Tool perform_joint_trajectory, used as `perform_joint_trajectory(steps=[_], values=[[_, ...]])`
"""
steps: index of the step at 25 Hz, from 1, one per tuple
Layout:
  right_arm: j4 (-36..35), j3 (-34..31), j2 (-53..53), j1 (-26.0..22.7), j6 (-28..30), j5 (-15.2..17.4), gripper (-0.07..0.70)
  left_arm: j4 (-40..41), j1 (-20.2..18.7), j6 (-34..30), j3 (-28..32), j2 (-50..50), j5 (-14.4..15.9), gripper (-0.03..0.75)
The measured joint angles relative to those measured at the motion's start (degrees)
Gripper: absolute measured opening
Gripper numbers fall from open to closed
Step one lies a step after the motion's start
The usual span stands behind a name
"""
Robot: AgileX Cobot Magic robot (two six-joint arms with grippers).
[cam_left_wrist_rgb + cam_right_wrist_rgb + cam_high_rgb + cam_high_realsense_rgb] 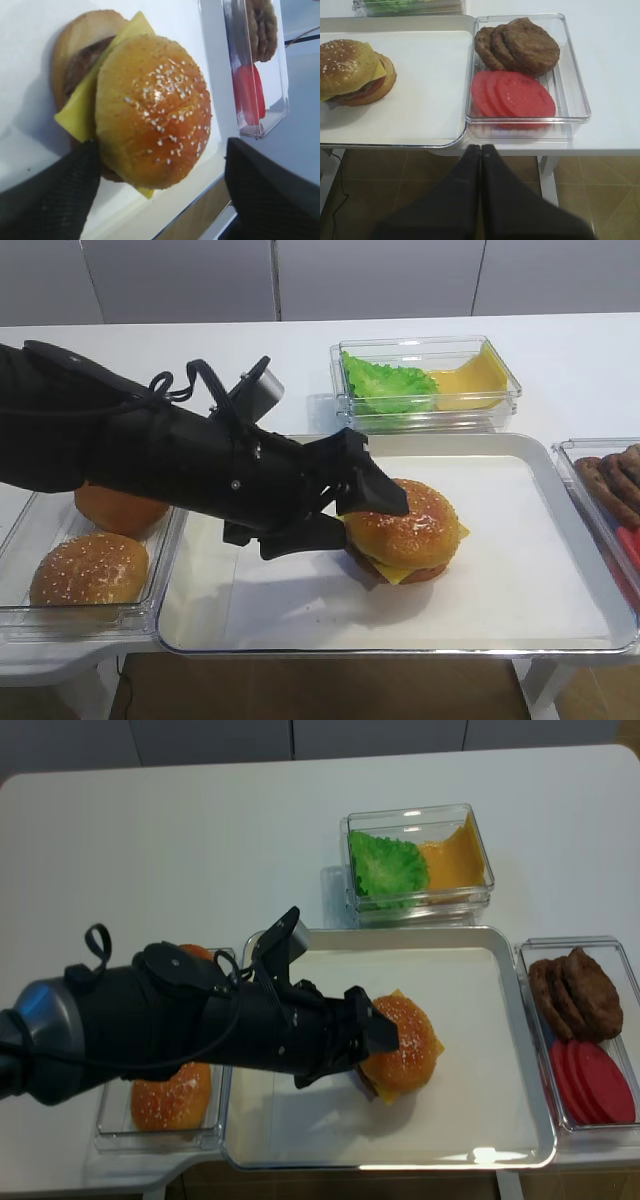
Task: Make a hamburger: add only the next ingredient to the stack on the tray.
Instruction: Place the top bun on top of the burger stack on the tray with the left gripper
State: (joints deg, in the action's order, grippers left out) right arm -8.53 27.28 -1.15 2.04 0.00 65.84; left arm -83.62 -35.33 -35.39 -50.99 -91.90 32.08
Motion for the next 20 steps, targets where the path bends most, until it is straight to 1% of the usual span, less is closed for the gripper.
perform_joint_trajectory(steps=[3, 6, 8, 13, 16, 20], values=[[0.0, 0.0, 0.0, 0.0, 0.0, 0.0, -0.004, -0.4, 0.0, -0.1, 0.0, 0.0, -0.1, 0.575], [0.0, 0.0, 0.0, 0.0, 0.0, 0.0, -0.005, -0.3, 0.0, -0.1, 0.0, 0.0, -1.2, 0.575], [0.0, 0.0, 0.0, 0.0, 0.0, 0.0, -0.004, -0.3, 0.1, -0.2, 0.0, 0.0, -1.3, 0.575], [0.0, 0.0, 0.0, 0.0, 0.0, 0.0, -0.005, 0.2, 1.5, -1.1, 0.0, 0.4, -1.4, 0.575], [0.0, 0.0, 0.0, 0.0, 0.0, 0.0, -0.005, 2.1, 2.8, -1.3, 0.0, 2.2, -1.5, 0.575], [0.0, 0.0, 0.0, 0.0, 0.0, 0.0, -0.005, 5.9, 5.9, -0.8, 0.0, 5.9, -1.5, 0.575]])
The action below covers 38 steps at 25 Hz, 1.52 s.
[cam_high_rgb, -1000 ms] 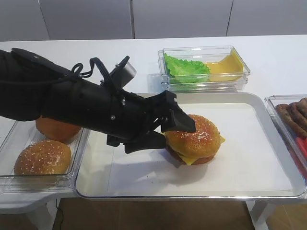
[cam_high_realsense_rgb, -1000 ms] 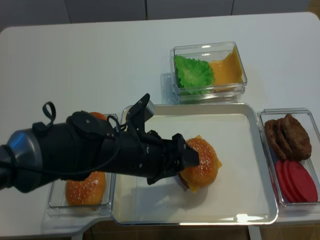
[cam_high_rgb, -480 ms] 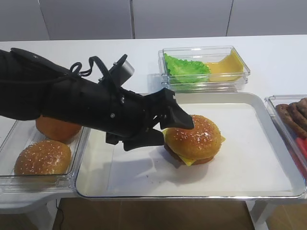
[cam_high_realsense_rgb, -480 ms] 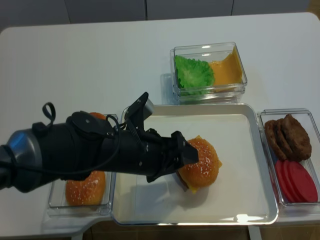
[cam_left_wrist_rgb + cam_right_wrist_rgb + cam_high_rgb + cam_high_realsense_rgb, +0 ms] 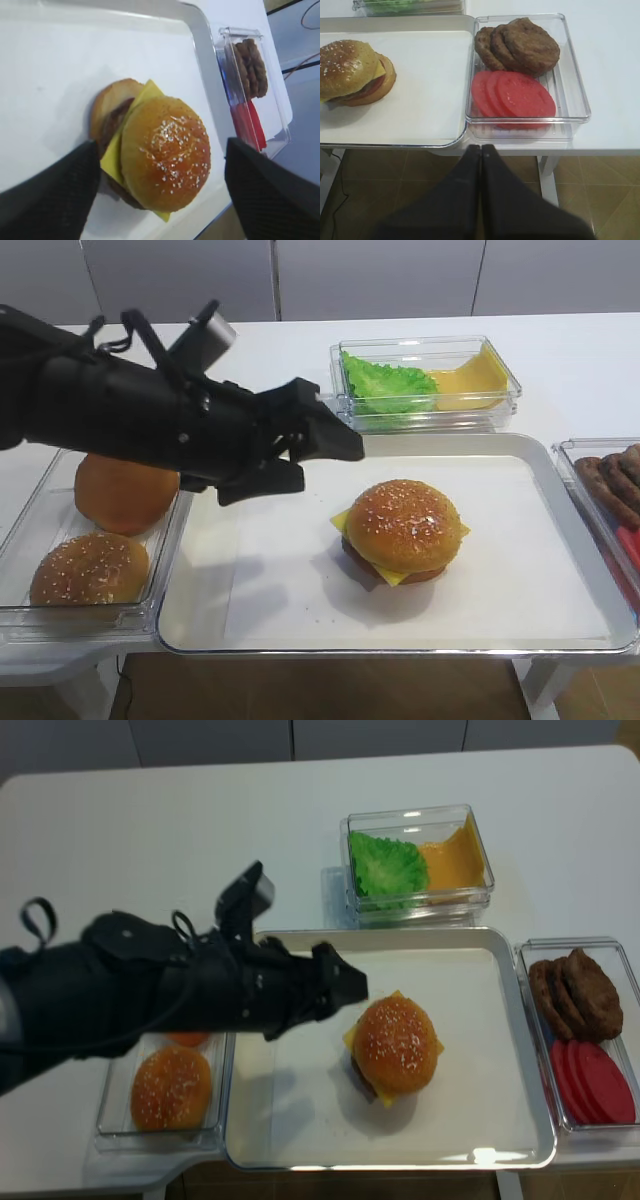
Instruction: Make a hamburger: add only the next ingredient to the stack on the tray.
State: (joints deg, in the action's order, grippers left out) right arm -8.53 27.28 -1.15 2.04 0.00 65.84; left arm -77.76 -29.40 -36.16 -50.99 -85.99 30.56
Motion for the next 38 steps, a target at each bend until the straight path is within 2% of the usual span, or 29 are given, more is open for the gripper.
perform_joint_trajectory(steps=[3, 6, 20, 26, 33, 34, 38], values=[[0.0, 0.0, 0.0, 0.0, 0.0, 0.0, -0.005, 4.6, 3.0, 2.0, 0.0, 3.0, 0.4, 0.575], [0.0, 0.0, 0.0, 0.0, 0.0, 0.0, -0.005, 10.2, 6.6, 4.9, 0.0, 6.0, 2.2, 0.575], [0.0, 0.0, 0.0, 0.0, 0.0, 0.0, -0.005, 48.8, 26.8, 23.2, 0.0, 18.1, 19.9, 0.566], [0.0, 0.0, 0.0, 0.0, 0.0, 0.0, -0.005, 66.0, 29.4, 32.5, 0.0, 27.6, 26.2, 0.536], [0.0, 0.0, 0.0, 0.0, 0.0, 0.0, -0.005, 70.4, 29.4, 34.5, 0.0, 40.2, 31.8, 0.534], [0.0, 0.0, 0.0, 0.0, 0.0, 0.0, -0.005, 70.4, 29.4, 34.5, 0.0, 40.2, 31.8, 0.534], [0.0, 0.0, 0.0, 0.0, 0.0, 0.0, -0.005, 71.3, 29.4, 34.6, 0.0, 45.6, 36.1, 0.533]])
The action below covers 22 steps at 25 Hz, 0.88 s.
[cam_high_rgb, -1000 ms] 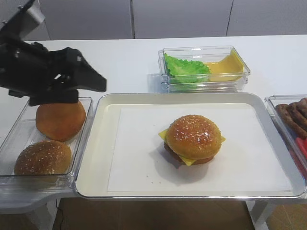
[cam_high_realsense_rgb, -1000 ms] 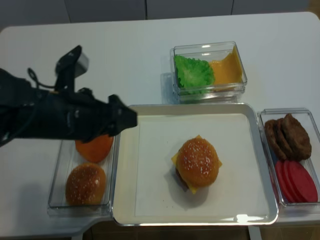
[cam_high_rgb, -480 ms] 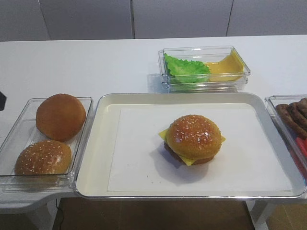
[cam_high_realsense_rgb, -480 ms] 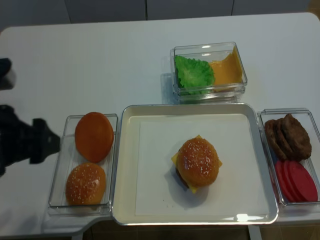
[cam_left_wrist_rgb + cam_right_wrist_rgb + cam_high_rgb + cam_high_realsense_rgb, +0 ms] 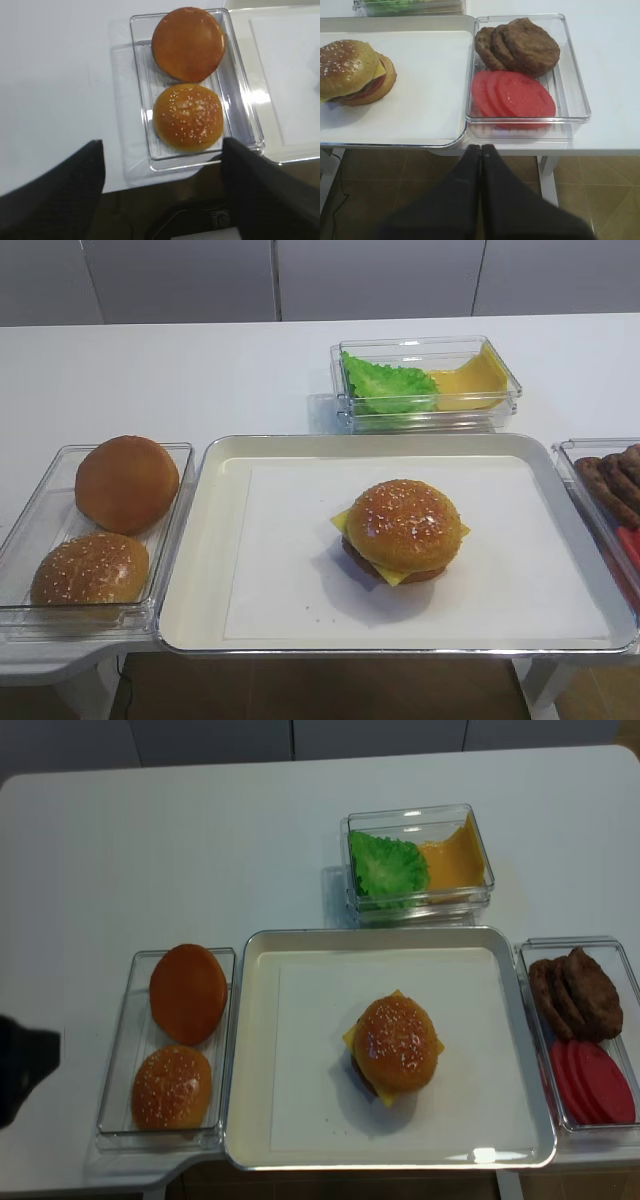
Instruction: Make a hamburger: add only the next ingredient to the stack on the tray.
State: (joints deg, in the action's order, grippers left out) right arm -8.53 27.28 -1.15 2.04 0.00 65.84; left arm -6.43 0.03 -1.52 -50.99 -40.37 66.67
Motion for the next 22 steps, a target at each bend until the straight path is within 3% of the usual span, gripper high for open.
perform_joint_trajectory(steps=[6, 22], values=[[0.0, 0.0, 0.0, 0.0, 0.0, 0.0, -0.005, 4.4, 0.0, 0.8, 0.0, 10.2, 5.4, 0.533], [0.0, 0.0, 0.0, 0.0, 0.0, 0.0, -0.005, 7.6, 0.0, 1.5, 0.0, 33.2, 6.8, 0.533]])
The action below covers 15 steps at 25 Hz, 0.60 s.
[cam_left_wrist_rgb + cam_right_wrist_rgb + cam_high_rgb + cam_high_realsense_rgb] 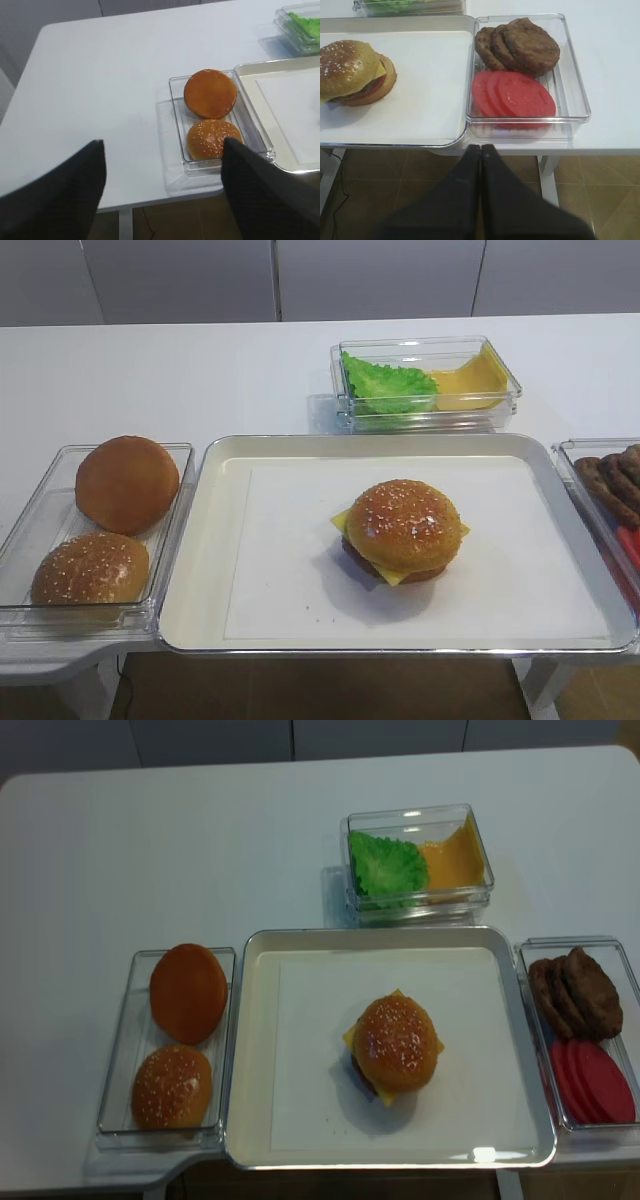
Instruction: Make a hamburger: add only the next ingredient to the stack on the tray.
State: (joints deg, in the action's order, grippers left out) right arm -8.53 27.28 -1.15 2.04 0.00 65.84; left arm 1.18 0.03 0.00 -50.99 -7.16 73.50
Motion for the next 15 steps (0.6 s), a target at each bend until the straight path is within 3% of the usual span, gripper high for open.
perform_joint_trajectory(steps=[6, 15], values=[[0.0, 0.0, 0.0, 0.0, 0.0, 0.0, -0.005, 0.5, 0.0, 0.0, 2.0, 4.2, 0.1, 0.533], [0.0, 0.0, 0.0, 0.0, 0.0, 0.0, -0.005, 0.9, 0.0, 2.2, 12.8, 8.4, 0.3, 0.533]])
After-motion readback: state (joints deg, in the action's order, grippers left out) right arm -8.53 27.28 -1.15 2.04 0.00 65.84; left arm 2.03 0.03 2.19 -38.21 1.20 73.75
